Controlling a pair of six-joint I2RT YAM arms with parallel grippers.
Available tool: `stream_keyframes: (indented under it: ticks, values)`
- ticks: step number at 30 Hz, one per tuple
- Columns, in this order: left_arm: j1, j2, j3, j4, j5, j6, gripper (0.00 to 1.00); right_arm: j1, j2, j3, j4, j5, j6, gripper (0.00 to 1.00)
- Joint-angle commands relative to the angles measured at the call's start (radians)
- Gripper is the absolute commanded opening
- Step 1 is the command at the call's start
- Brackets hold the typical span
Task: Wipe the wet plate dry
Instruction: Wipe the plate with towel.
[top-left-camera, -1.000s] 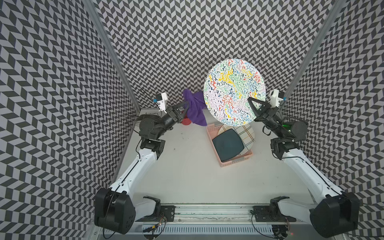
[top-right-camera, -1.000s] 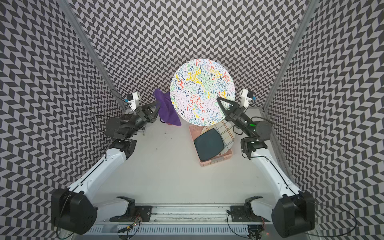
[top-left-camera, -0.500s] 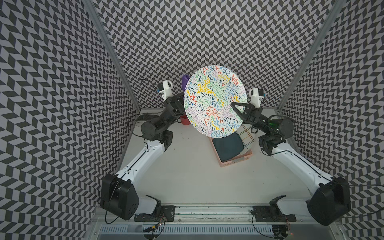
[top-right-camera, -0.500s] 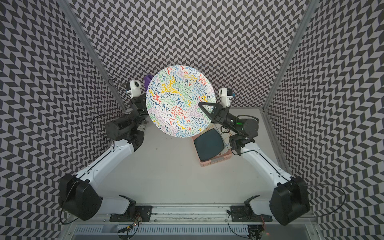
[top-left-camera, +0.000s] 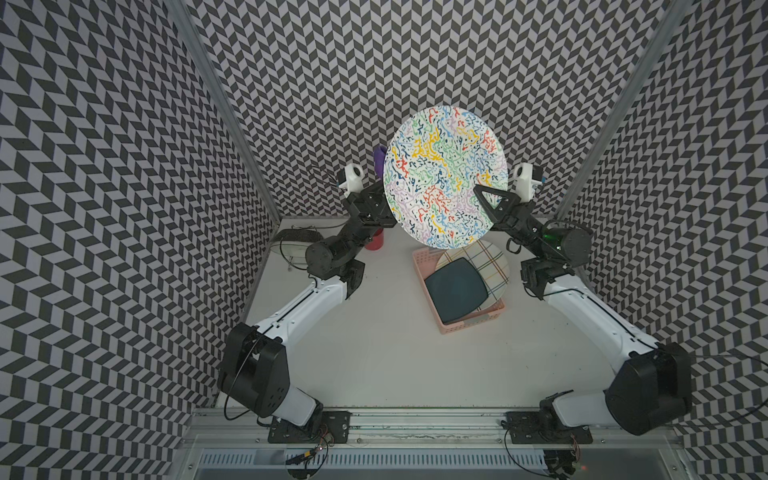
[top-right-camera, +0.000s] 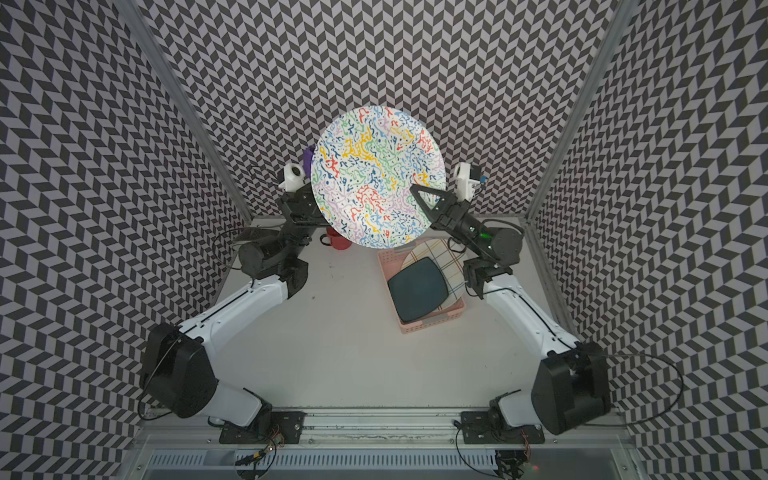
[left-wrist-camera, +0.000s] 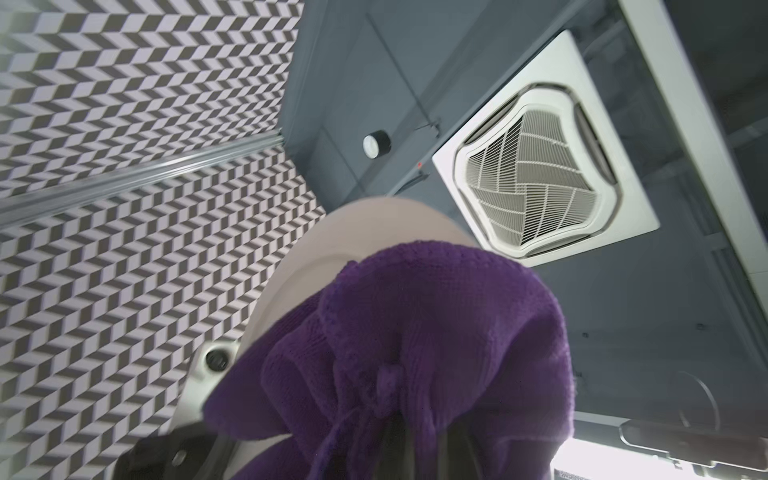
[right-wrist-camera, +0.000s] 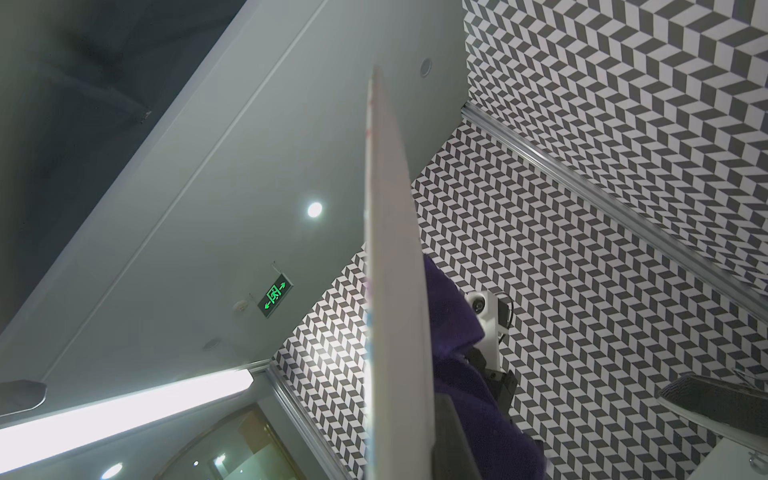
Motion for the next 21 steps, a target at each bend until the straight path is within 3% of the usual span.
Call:
stream_keyframes:
  ticks: [1,4,8,12,16,21]
  values:
    - [-0.078,0.021,0.066,0.133,-0.021,-0.045,0.00,0.099,-0.064,-0.004,-0.065,-0.007,-0.160,0.00]
    - [-0.171,0.051,0.068,0.127,-0.036,-0.010,0.00,0.118,-0.026,0.060,-0.106,0.015,-0.191,0.00]
    - [-0.240,0.094,0.095,0.144,-0.023,-0.005,0.00,0.048,0.052,0.191,-0.112,0.045,-0.144,0.00]
    - [-0.183,0.074,0.121,0.142,-0.033,-0.014,0.00,-0.028,0.030,0.175,-0.110,0.098,-0.113,0.00]
    - [-0.111,0.057,0.142,0.140,-0.050,-0.029,0.00,0.026,-0.044,0.081,-0.138,0.083,-0.173,0.00]
    - [-0.171,0.102,0.163,0.138,0.008,-0.020,0.00,0.106,-0.041,0.084,-0.139,0.105,-0.206,0.00]
